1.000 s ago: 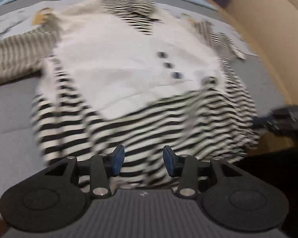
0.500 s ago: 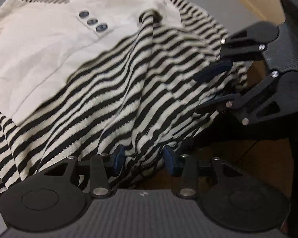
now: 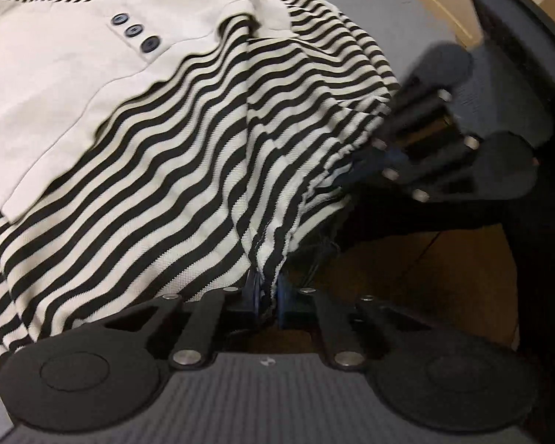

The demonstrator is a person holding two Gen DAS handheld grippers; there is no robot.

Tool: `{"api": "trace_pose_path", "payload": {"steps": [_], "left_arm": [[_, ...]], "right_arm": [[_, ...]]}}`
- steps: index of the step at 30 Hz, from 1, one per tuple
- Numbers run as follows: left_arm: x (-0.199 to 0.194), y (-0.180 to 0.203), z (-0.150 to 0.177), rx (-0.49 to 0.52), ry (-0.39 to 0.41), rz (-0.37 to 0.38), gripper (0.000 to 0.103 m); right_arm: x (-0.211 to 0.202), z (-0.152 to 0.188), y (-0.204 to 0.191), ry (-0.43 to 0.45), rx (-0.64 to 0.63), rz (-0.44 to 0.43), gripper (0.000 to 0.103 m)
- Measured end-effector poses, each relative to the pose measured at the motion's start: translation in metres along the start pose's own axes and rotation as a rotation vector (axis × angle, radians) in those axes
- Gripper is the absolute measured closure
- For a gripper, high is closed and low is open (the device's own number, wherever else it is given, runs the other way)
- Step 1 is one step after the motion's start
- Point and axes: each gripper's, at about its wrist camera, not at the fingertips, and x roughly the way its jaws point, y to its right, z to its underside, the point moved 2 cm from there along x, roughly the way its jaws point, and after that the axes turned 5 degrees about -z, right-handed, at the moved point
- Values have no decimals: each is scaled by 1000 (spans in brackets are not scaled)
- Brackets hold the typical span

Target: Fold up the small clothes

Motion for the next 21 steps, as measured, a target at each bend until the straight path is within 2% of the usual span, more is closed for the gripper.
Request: {"api": "trace_pose_path", "payload": {"steps": [3, 5, 6, 10, 11, 12, 13, 14, 16, 19, 21], "left_arm": [[-5, -6, -3, -30, 13, 9, 86], [-15, -11, -5, -63, 58, 31, 75], [-20, -14, -7, -88, 87, 37, 74], [-27, -27, -13, -169, 125, 35, 73], [-28, -28, -12, -176, 124, 21, 73], [-28, -29, -13, -182, 122, 5, 73], [-27, -30, -14, -190, 121, -7, 72], [-28, -33, -15, -205, 125, -26, 69], [-34, -45, -14, -255, 147, -63, 67], [-51, -77, -10, -410, 211, -104, 66], [-63, -96, -4, -506, 246, -126, 66]], "right_arm": [[-6, 13, 0, -31, 7, -43, 103], [-12, 22, 3, -39, 33, -66, 103], [-15, 25, 4, -32, 42, -64, 103], [-41, 27, 16, 100, 102, 9, 101], [-46, 26, 19, 131, 116, 31, 95], [-49, 26, 20, 150, 124, 41, 79], [-49, 24, 20, 162, 120, 59, 68], [-47, 23, 17, 164, 100, 88, 54], [-36, 20, 9, 139, 39, 125, 52], [-15, 19, 5, 47, -31, 168, 52], [-5, 20, 7, -3, -63, 218, 57]]}}
